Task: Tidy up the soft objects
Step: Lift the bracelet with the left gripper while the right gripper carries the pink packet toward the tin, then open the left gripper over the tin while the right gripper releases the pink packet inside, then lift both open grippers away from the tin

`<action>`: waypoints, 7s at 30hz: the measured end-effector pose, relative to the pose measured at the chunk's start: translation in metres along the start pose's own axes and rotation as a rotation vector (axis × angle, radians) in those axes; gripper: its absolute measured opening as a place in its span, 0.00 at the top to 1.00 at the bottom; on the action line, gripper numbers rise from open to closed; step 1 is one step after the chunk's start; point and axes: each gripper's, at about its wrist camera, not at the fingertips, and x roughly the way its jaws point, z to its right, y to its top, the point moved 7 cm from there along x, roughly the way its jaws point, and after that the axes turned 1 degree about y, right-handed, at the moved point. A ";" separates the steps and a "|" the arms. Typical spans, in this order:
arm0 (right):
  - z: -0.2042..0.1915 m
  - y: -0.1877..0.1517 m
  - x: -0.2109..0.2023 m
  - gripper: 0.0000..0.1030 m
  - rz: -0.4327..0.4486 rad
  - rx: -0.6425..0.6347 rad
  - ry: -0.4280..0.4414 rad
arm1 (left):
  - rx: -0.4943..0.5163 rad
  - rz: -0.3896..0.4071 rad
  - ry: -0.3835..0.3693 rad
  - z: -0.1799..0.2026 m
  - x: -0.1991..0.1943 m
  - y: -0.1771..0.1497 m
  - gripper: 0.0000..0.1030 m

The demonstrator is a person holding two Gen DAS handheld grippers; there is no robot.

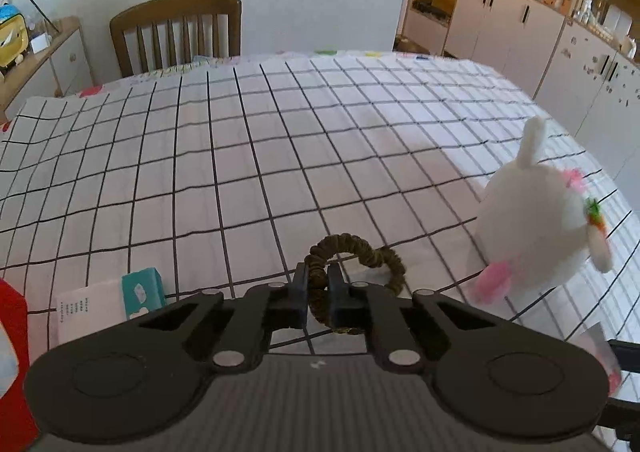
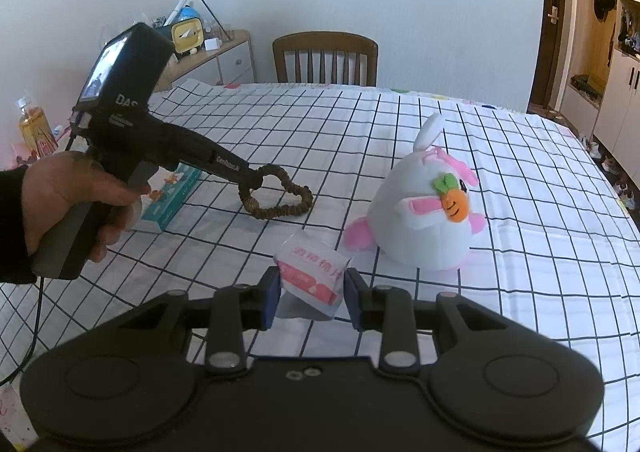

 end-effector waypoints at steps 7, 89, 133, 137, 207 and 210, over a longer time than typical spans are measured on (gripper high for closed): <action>-0.007 0.006 -0.007 0.68 0.022 -0.010 0.013 | -0.028 0.042 -0.028 0.001 -0.034 0.008 0.91; -0.304 0.083 0.135 0.67 -0.069 -0.422 0.160 | -0.208 -0.005 0.113 -0.300 -0.168 -0.086 0.91; -0.284 0.099 0.059 0.38 0.070 -0.187 0.229 | -0.126 0.140 0.126 -0.258 -0.227 -0.082 0.34; -0.274 0.098 0.039 0.33 0.095 -0.172 0.249 | -0.132 0.179 0.138 -0.242 -0.242 -0.080 0.24; -0.158 0.070 -0.061 0.00 0.266 -0.075 0.334 | -0.113 0.415 0.197 -0.073 -0.311 -0.096 0.00; -0.158 0.070 -0.062 0.00 0.265 -0.072 0.338 | -0.110 0.420 0.201 -0.073 -0.313 -0.096 0.00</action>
